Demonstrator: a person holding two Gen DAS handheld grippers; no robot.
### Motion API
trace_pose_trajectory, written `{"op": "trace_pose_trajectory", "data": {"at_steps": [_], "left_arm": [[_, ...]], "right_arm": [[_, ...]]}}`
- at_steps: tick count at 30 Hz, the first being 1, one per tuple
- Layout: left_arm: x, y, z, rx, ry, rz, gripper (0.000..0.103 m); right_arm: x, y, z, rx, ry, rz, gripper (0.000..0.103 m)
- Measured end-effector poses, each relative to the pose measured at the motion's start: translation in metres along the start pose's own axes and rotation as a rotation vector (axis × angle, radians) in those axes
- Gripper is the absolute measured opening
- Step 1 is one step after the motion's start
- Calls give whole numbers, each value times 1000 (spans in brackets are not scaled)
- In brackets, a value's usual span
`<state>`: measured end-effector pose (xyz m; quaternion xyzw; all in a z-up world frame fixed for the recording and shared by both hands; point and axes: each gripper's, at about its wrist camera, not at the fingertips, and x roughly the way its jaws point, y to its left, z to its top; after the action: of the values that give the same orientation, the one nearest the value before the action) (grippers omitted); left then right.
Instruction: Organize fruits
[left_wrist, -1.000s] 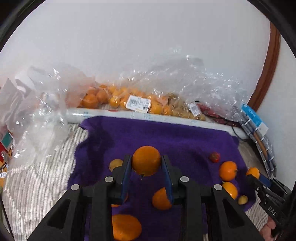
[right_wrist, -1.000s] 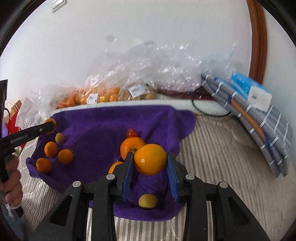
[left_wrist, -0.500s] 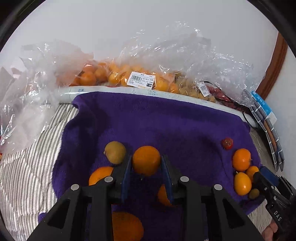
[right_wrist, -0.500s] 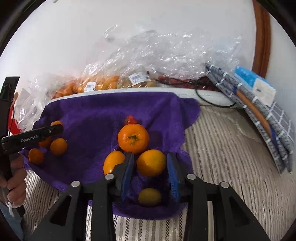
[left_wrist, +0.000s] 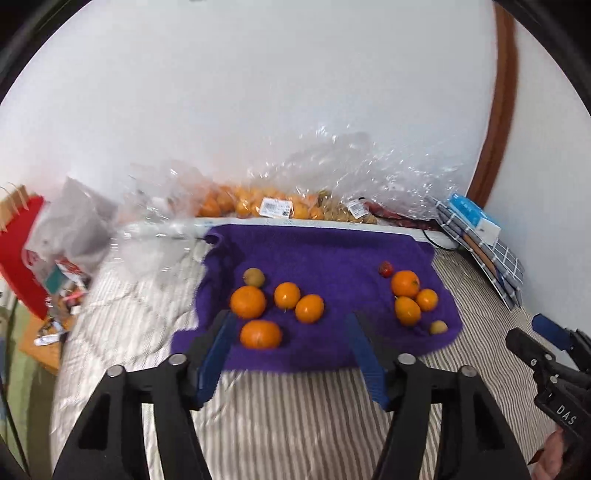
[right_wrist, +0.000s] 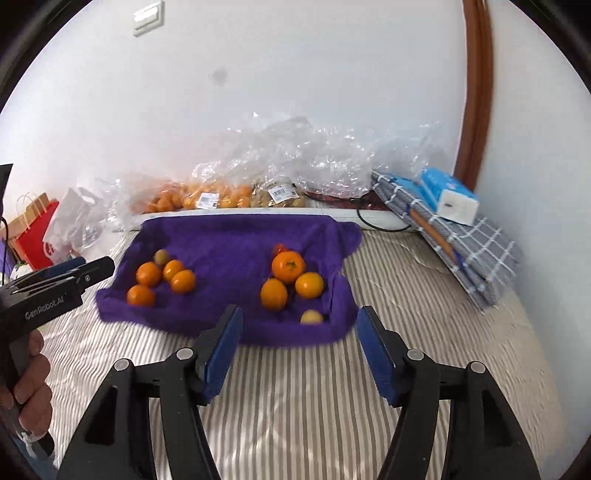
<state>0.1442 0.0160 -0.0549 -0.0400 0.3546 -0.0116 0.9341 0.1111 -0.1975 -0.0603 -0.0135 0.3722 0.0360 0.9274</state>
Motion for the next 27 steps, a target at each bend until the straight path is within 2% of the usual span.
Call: {"op": "trace_pose_trajectory", "data": {"at_steps": [2, 3, 4, 9, 12, 18, 27], "left_arm": [[-21, 2, -8, 0, -13, 11, 70], [-30, 3, -13, -5, -15, 5, 73], [-37, 3, -16, -11, -14, -3, 74], [-70, 1, -34, -9, -30, -15, 79], [-85, -3, -43, -2, -49, -7, 83], [-107, -5, -51, 2, -75, 3, 87], [-117, -7, -54, 11, -94, 27, 87]], "right_arm": [[-21, 2, -9, -2, -10, -15, 64], [-31, 2, -14, -3, -16, -22, 68], [-40, 2, -19, -4, -23, -25, 77], [-73, -3, -39, 23, -52, -16, 92], [-85, -4, -49, 29, -54, -36, 97], [-99, -5, -61, 25, -51, -60, 98], [-107, -6, -65, 52, -60, -57, 98]]}}
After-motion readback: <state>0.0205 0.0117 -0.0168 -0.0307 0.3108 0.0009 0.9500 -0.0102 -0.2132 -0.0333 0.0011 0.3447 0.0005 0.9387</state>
